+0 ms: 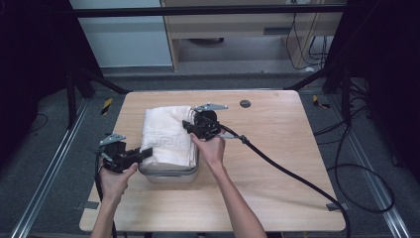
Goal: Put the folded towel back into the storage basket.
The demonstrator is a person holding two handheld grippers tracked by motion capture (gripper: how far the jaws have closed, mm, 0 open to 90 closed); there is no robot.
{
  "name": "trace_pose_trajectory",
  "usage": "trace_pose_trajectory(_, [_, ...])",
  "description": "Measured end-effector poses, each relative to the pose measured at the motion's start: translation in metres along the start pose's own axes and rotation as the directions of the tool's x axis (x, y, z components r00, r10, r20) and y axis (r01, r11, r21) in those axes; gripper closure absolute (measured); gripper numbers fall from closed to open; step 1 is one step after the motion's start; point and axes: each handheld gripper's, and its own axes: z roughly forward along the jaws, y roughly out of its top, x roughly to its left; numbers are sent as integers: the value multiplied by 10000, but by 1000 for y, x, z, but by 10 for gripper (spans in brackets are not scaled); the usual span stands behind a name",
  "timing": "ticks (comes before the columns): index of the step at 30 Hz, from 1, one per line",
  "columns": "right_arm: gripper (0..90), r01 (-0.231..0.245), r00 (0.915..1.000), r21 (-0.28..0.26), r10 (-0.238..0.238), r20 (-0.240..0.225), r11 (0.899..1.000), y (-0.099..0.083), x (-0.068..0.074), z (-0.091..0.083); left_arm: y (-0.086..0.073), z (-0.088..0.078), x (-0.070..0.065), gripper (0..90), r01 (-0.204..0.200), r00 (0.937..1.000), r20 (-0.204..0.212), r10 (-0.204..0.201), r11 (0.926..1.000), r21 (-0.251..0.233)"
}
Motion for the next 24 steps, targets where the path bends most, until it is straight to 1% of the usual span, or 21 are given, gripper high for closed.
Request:
trace_pose_trajectory(9, [674,53,9996,229,-59,268,9997,-9,-2,7,-4,9,2,668,-24,9998,-178,29,9996,296])
trace_pose_trajectory(16, [672,60,9994,339,-72,350,9994,-13,-4,12,-7,15,3,667,-9,9995,-314,24,9989,471])
trace_pose_trajectory(24, [667,154,9983,517,-183,561,9985,-20,-5,18,-10,22,2,666,-211,9977,-630,259,9969,751])
